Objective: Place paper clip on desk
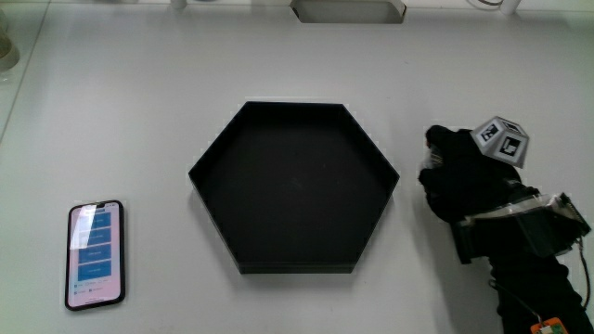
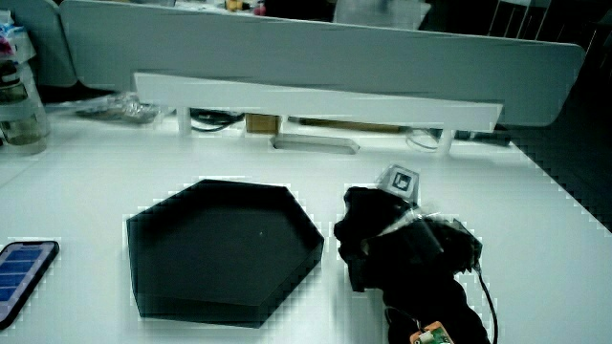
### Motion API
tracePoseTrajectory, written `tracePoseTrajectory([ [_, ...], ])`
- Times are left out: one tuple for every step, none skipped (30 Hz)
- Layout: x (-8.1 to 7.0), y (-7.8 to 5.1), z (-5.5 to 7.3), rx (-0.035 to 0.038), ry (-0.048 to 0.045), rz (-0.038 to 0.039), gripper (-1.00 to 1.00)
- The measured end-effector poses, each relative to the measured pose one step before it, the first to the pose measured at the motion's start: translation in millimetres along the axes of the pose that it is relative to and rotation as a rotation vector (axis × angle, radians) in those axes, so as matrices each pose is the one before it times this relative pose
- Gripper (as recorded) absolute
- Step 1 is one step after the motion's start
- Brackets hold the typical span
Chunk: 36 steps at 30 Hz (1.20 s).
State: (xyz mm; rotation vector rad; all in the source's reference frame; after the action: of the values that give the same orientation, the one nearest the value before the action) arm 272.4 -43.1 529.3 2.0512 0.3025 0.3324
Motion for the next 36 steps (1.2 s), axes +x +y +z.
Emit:
tracePoseTrajectory([
  [3.01, 3.02, -3.35, -0.01196, 0.00560, -0.00820, 0.00],
  [1.03, 0.30, -1.88, 0.00577, 0.00937, 0.00489, 0.00],
  [0.63, 1.02, -1.79, 0.00259, -0.00600, 0.00122, 0.00],
  [2.24, 3.22, -2.13, -0.01142, 0.00135, -0.01313, 0.00],
  [0.39, 0.16, -1.27, -0.00445, 0.00403, -0.00186, 0.00],
  [0.92, 0.67, -1.50, -0.00923, -0.00057, -0.00827, 0.00],
  [0.13, -0.30, -0.66, 0.00729, 0.00072, 0.00789, 0.00],
  [2.15, 3.27, -1.60, 0.00802, -0.00023, -0.00724, 0.00],
  [-0.27, -0.02, -1.18, -0.01650, 0.00076, 0.00198, 0.00],
  [0.94, 1.29, -1.43, -0.00234, -0.00583, -0.00806, 0.00],
  [0.73, 0.20, -1.90, -0.01584, 0.00524, -0.00040, 0.00],
  [2.51, 1.69, -2.19, 0.00568, -0.00029, -0.01026, 0.00],
  [1.94, 1.65, -2.32, -0.01637, -0.00587, -0.01041, 0.00],
  [2.13, 1.20, -2.16, -0.00674, -0.01358, -0.00430, 0.00],
  [3.79, 2.30, -2.03, -0.00123, 0.00594, -0.01845, 0.00],
  [1.23, 0.78, -0.85, 0.01144, 0.00173, 0.00352, 0.00],
  [1.96, 1.72, -1.16, -0.01914, 0.01380, 0.00338, 0.00],
  [0.71, -1.42, 0.00, 0.02287, 0.02679, 0.00405, 0.00],
  [0.19, 2.32, -1.18, 0.00112, -0.01983, -0.00740, 0.00],
  [-3.11, -3.04, 0.46, 0.00017, -0.01180, 0.00782, 0.00],
  [1.05, 3.08, -1.03, -0.02627, 0.00848, -0.01863, 0.00],
  [0.22, 1.12, -0.26, -0.00748, 0.00390, 0.00274, 0.00],
  [-0.40, 0.28, -0.91, -0.00825, -0.00479, -0.01325, 0.00],
  [-2.04, -1.64, 0.11, -0.00181, -0.01988, 0.00865, 0.00],
  [2.18, 4.28, 0.16, 0.00208, -0.00816, -0.02366, 0.00],
  [-0.49, -1.72, 1.46, -0.00549, 0.00505, 0.00421, -0.09],
  [0.95, 0.10, 0.40, 0.00350, 0.00972, -0.00375, -0.18],
  [-0.77, -1.77, -0.27, -0.01439, -0.00289, 0.01106, -0.27],
  [0.19, -0.40, -0.55, 0.00308, -0.00132, 0.00354, -0.36],
  [1.65, 2.31, -1.50, 0.00097, 0.00505, -0.00593, -0.45],
  [0.08, 0.63, -1.46, -0.00297, -0.00540, 0.01098, -0.55],
  [1.70, 2.18, -1.66, -0.01446, 0.00383, -0.00762, -0.64],
  [0.00, -1.43, -0.70, -0.01990, 0.00800, 0.01547, -0.73],
  [0.80, -1.54, -0.58, -0.01045, 0.00535, 0.00775, -0.82],
  [1.54, -0.31, -0.61, -0.00381, 0.00437, 0.00246, -0.91],
  [-0.14, -2.61, 0.46, 0.01077, -0.00836, 0.00489, -1.00],
])
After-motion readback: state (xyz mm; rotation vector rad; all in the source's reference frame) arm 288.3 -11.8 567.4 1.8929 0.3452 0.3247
